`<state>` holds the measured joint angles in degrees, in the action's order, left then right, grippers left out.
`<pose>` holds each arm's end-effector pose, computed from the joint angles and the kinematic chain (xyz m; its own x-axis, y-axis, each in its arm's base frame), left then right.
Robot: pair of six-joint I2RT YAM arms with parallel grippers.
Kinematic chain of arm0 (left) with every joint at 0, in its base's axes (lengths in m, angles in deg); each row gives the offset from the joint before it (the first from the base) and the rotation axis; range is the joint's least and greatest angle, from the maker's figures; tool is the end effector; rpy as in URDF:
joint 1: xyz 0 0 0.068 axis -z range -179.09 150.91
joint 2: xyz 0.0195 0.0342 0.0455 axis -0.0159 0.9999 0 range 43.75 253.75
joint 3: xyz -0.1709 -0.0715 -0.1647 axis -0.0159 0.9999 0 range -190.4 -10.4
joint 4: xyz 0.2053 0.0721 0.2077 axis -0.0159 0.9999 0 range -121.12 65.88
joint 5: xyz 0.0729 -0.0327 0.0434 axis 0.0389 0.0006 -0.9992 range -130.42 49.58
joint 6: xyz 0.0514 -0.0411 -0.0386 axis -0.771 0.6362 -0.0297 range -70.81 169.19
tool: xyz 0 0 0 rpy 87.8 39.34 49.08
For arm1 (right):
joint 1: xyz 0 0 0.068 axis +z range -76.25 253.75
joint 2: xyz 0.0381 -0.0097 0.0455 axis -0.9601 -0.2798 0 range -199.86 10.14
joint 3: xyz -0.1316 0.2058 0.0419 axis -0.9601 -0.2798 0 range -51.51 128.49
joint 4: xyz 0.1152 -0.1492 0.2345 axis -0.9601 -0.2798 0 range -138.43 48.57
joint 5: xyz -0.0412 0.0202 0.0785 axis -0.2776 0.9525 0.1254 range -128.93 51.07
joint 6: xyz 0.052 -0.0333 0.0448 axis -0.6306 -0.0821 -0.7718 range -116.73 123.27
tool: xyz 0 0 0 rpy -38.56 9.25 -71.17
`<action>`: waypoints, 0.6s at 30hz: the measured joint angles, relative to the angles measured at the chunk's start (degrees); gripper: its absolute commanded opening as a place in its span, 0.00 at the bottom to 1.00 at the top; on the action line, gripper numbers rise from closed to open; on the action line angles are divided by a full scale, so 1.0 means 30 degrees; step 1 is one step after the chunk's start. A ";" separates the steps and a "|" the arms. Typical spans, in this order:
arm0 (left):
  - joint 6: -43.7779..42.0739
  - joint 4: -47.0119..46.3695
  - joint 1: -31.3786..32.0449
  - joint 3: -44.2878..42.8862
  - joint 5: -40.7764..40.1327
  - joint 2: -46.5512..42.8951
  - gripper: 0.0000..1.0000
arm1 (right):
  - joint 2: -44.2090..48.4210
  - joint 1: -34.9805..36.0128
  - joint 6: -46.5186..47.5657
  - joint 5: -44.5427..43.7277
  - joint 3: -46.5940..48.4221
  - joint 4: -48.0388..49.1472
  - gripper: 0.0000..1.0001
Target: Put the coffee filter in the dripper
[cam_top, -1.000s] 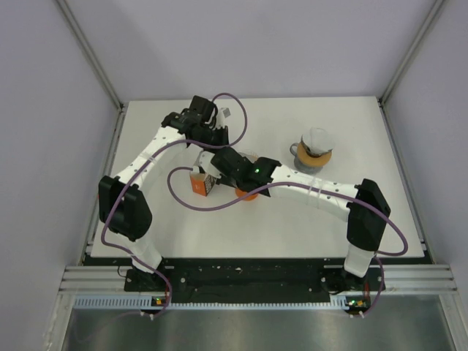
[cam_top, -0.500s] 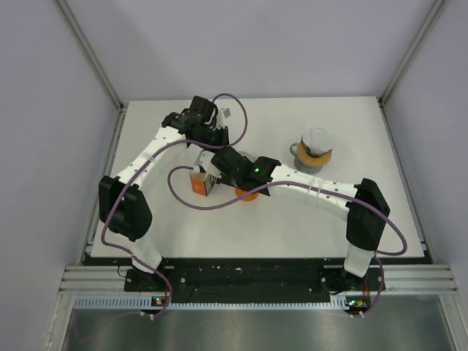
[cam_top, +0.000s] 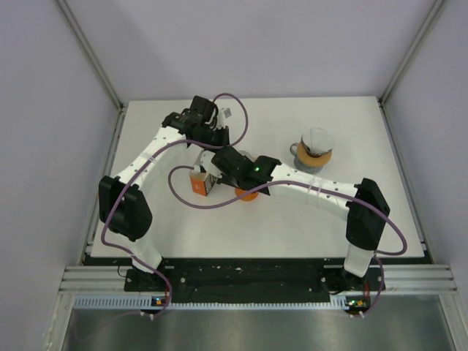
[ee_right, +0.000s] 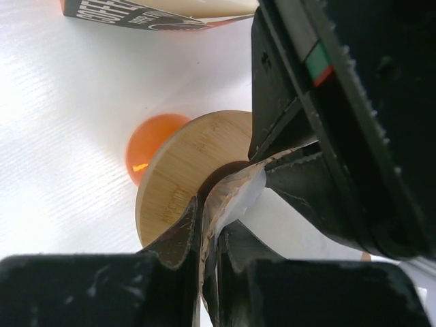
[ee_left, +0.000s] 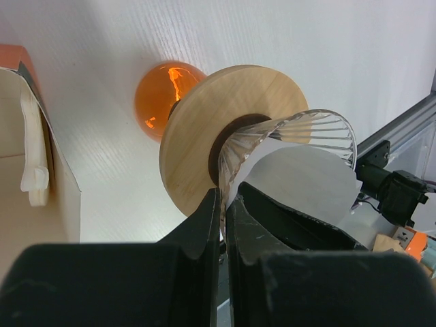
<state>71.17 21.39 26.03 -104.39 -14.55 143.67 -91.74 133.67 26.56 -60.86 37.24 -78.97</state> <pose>0.3697 -0.2044 0.2656 -0.9358 0.0668 -0.3462 0.2572 0.8010 -0.5406 0.2447 0.3744 0.2362 -0.0857 -0.8796 -0.4679 -0.7816 0.3506 -0.5159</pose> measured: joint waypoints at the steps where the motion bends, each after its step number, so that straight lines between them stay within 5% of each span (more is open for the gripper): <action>1: 0.0000 0.0007 0.0000 0.0000 0.0000 0.0000 0.00 | 0.0000 -0.0015 -0.0007 0.0022 0.0036 -0.0044 0.36; 2: 0.0000 0.0015 0.0000 0.0000 0.0015 0.0000 0.00 | 0.0000 -0.0029 -0.0153 0.0095 0.0058 -0.0058 0.34; 4: 0.0015 -0.0131 -0.0007 -0.0029 0.0102 0.0000 0.00 | 0.0000 -0.0029 0.0015 0.0204 0.0073 -0.0175 0.00; 7: -0.0029 -0.0073 0.0015 -0.0029 0.0000 0.0000 0.00 | 0.0000 -0.0066 -0.0153 0.0189 0.0168 -0.0197 0.00; 8: -0.0029 -0.0095 0.0015 -0.0029 -0.0036 0.0000 0.00 | 0.0000 -0.0117 -0.0197 0.0226 0.0204 -0.0175 0.03; 10: -0.0029 -0.0095 0.0015 -0.0029 -0.0080 0.0000 0.00 | 0.0000 -0.0131 -0.0211 0.0255 0.0204 -0.0197 0.38; 18: 0.0073 -0.0721 0.0007 -0.0073 -0.0102 0.0095 0.00 | 0.0015 0.0131 -0.0175 0.1122 0.0226 -0.0670 0.68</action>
<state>71.39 19.23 26.05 -104.61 -14.85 143.95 -91.70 134.07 26.04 -57.50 37.92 -80.98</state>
